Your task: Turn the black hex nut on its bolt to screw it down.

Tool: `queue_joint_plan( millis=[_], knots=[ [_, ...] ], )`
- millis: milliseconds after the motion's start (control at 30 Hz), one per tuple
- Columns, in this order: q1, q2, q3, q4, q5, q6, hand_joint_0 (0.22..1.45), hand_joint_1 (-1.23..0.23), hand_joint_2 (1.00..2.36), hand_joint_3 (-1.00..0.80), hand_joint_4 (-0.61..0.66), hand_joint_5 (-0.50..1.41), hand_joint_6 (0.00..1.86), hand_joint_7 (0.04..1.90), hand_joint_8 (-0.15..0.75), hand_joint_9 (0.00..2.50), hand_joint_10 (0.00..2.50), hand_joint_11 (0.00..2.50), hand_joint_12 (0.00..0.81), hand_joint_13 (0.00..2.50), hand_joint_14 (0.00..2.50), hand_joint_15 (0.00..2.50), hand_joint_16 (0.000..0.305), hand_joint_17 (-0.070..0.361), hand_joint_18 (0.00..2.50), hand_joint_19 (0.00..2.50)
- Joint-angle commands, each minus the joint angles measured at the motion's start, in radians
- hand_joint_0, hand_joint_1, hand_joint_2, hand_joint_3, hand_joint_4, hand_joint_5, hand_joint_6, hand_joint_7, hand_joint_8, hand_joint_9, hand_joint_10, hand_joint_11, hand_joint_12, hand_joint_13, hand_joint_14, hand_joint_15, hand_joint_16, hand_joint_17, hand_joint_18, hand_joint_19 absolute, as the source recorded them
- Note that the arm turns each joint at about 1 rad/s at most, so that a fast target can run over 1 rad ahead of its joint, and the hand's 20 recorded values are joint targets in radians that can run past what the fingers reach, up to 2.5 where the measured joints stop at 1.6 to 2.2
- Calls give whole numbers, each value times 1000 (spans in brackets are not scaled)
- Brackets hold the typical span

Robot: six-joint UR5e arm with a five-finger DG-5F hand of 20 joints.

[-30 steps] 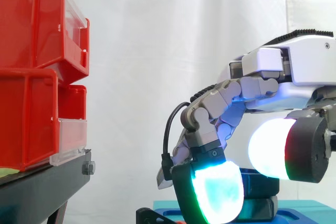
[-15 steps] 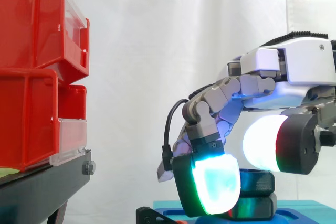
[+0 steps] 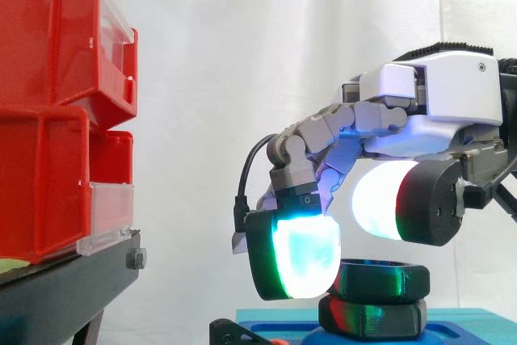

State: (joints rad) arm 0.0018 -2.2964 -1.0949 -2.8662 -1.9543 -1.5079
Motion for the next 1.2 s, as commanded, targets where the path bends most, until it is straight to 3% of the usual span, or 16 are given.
queue_joint_plan(
  millis=[0,167,433,467,567,633,833,967,1033,1067,1100,1167],
  knots=[
    [-5,0,0,1,0,-5,532,-307,1000,-500,-48,45,509,1260,272,1008,9,237,320,680,7,169,44,99,539,565],
    [-25,-2,0,1,-3,-18,532,-307,1000,-500,-40,45,509,1253,272,1008,9,240,320,680,8,175,44,99,544,565],
    [-75,-2,0,4,-51,-40,532,-307,1000,-500,-26,42,509,1257,273,1011,9,249,321,677,7,175,44,100,543,573],
    [-102,-2,0,8,-91,-52,532,-307,1000,-500,-34,42,509,1255,277,1011,9,246,320,678,7,172,44,100,543,566],
    [-121,0,10,13,-140,-55,532,-306,1000,-500,-25,41,509,1250,273,1012,10,253,321,678,7,172,44,100,546,573],
    [-125,0,29,11,-153,-57,532,-306,1000,-500,-16,39,509,1250,276,1016,9,259,321,681,8,176,44,100,548,567],
    [-109,0,50,16,-152,-58,532,-304,1000,-500,36,27,508,1220,274,1020,10,255,322,683,9,176,44,99,544,572],
    [-89,-2,50,21,-115,-58,532,-301,1000,-500,90,14,507,1188,279,1025,10,260,323,684,7,176,44,100,545,581],
    [-71,-5,44,33,-86,-58,532,-299,1000,-500,110,9,507,1175,279,1020,12,253,324,683,8,179,45,101,550,573],
    [-49,-6,38,39,-71,-58,532,-298,1000,-500,132,6,507,1161,278,1020,10,253,324,680,8,175,45,100,548,574],
    [-49,-6,38,39,-71,-58,532,-297,1000,-500,140,3,507,1154,278,1020,10,253,324,680,8,178,45,100,545,572],
    [-26,-5,6,50,-29,-58,532,-297,1000,-500,165,-3,506,1129,275,1016,9,250,325,678,7,178,45,101,543,573]
  ],
)
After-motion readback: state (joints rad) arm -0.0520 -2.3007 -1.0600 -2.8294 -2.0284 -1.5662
